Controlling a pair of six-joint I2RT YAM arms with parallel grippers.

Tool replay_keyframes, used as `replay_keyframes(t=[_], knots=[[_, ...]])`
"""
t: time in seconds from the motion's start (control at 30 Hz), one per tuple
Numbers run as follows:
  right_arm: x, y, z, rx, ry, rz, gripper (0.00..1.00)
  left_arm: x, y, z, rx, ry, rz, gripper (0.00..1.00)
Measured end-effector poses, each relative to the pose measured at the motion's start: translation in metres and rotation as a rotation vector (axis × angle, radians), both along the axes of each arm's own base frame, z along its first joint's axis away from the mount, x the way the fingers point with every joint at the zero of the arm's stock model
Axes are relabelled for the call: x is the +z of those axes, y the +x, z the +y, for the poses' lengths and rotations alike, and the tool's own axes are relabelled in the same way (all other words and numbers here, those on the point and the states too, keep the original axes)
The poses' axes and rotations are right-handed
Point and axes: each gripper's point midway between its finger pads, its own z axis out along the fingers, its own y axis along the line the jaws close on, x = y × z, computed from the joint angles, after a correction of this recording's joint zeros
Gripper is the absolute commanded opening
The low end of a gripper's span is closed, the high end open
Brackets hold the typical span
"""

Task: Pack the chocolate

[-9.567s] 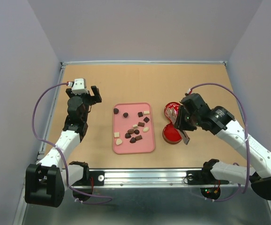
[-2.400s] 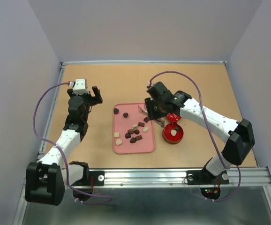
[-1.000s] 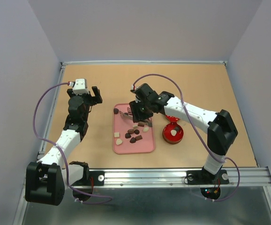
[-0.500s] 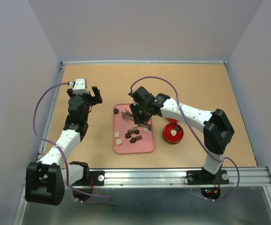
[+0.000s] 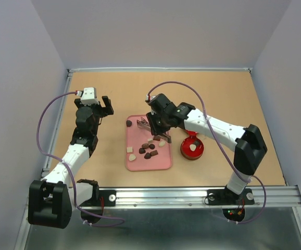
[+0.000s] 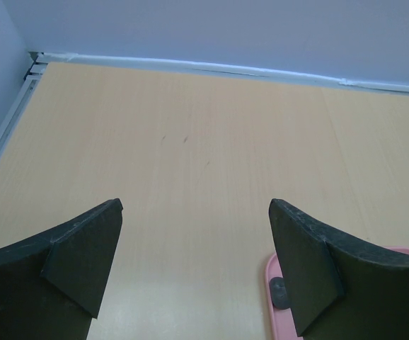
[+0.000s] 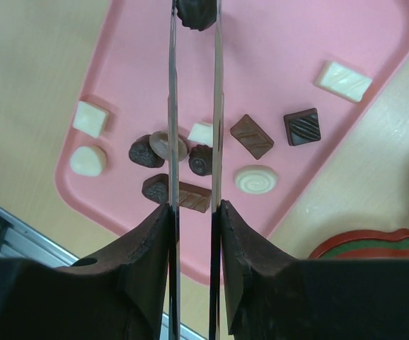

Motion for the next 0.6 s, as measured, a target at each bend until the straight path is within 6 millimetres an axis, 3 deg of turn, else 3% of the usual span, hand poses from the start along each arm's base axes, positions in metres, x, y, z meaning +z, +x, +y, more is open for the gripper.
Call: replay_keyframes(t=[0.17, 0.33, 0.6], knots=[[0.037, -0.003, -0.006, -0.018, 0.062, -0.057, 0.29, 0.000, 0.000, 0.000, 0.002, 0.000, 0.000, 0.96], [0.068, -0.011, -0.029, -0.079, 0.092, -0.114, 0.29, 0.000, 0.000, 0.001, 0.003, 0.000, 0.000, 0.96], [0.067, -0.044, -0.091, -0.230, 0.015, -0.080, 0.29, 0.000, 0.000, 0.001, 0.003, 0.000, 0.000, 0.96]])
